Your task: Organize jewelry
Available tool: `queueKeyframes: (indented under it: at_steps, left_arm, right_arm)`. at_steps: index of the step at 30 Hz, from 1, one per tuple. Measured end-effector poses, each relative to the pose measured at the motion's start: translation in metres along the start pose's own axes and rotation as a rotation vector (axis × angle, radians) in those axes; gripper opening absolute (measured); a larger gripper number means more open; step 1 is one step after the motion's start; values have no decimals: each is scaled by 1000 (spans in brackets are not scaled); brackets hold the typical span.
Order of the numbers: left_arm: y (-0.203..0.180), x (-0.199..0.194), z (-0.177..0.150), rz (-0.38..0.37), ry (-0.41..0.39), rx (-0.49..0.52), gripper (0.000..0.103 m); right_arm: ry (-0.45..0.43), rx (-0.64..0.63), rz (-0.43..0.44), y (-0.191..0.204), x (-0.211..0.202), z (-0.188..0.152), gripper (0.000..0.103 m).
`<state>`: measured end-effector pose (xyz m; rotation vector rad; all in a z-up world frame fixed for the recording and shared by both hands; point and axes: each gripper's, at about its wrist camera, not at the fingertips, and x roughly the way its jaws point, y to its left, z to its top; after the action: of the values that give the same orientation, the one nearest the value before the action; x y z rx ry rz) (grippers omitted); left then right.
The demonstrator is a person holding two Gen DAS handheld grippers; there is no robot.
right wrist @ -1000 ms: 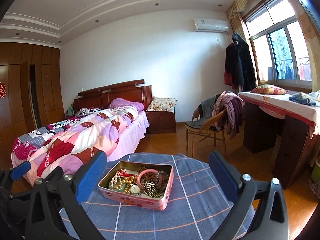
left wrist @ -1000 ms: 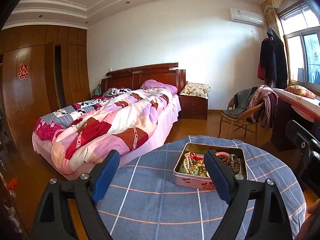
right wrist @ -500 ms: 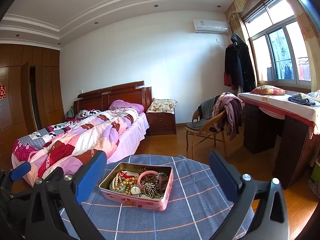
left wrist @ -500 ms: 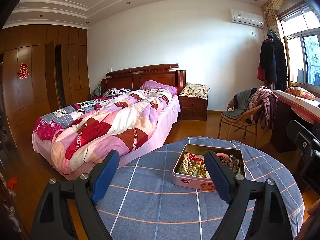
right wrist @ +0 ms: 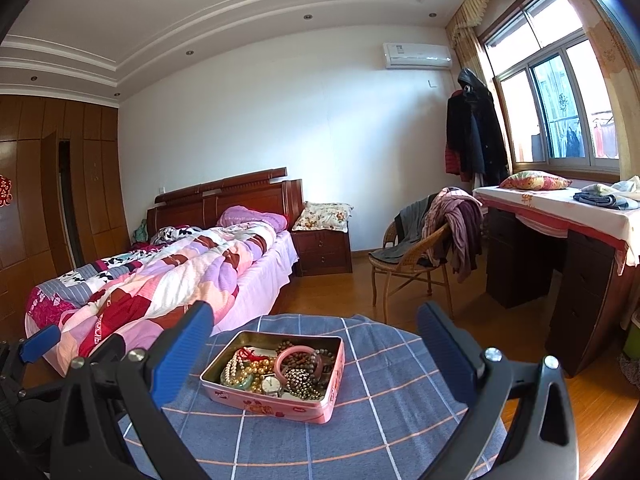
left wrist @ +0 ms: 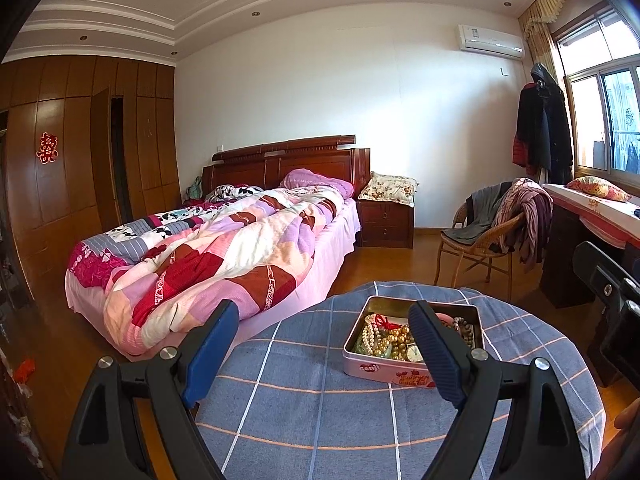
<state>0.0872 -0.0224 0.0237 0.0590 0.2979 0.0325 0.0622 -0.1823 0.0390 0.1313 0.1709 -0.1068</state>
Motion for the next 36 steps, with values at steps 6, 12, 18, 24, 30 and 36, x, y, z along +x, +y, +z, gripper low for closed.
queueKeyframes:
  at_steps: [6,12,18,24,30,36]
  left_arm:
    - [-1,-3,0,3,-7,3,87]
    - [2,-5,2,12,-20,-8,87]
    - [3,-6,4,-8,-15,-16,87]
    - [1,-4,5,42,-31,4,87]
    - [6,3,6,-3,17,-34,87]
    - [3,6,4,-8,32,-25,87]
  right_arm:
    - [-11,6,-1,-3,-3,2,103]
    - [-20,6,-9,-4,-4,3,103]
    - [-23,-1,-23,-5,-5,2,103]
    - [-14,-3,-43,-8,-4,1,103]
    - [-2,5,-47,-11,-2,0,103]
    - [14,4,-56,-10,2,-1,103]
